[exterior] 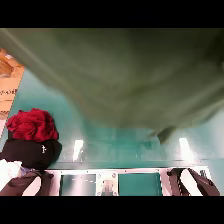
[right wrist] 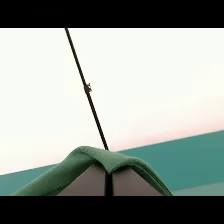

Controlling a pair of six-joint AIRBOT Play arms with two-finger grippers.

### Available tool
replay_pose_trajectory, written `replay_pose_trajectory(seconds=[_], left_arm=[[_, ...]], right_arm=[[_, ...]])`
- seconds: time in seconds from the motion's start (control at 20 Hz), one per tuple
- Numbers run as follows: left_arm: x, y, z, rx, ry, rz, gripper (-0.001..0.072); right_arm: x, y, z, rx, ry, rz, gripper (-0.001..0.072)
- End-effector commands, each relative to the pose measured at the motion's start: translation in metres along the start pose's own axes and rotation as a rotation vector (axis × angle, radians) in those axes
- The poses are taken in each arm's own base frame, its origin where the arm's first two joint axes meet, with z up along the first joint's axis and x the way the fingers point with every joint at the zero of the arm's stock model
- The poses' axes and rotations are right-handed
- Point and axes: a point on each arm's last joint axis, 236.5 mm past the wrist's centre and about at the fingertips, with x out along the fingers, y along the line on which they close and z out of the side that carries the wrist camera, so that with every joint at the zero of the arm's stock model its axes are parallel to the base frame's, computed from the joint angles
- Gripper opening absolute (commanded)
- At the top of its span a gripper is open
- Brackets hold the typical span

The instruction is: Fold the shirts.

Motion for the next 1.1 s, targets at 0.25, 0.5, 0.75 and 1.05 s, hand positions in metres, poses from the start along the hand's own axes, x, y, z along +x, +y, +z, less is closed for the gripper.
replay_pose_trajectory(seconds=[0.25, 0.5, 0.75, 1.05], left_arm=[[0.161, 0.027, -0.215, -0.265, 0.512, -0.135, 0.0026], [0.247, 0.003, -0.416, -0.41, 0.854, -0.249, 0.0026], [0.307, -0.002, -0.513, -0.563, 0.87, -0.174, 0.0025], [0.325, 0.002, -0.529, -0.639, 0.825, -0.137, 0.0026]], right_arm=[[0.165, -0.104, -0.177, 0.216, 0.426, -0.014, 0.0014], [0.252, -0.187, -0.356, 0.332, 0.683, -0.128, 0.0014], [0.306, -0.237, -0.465, 0.477, 0.826, -0.19, 0.0013], [0.341, -0.26, -0.49, 0.475, 0.831, -0.176, 0.0014]])
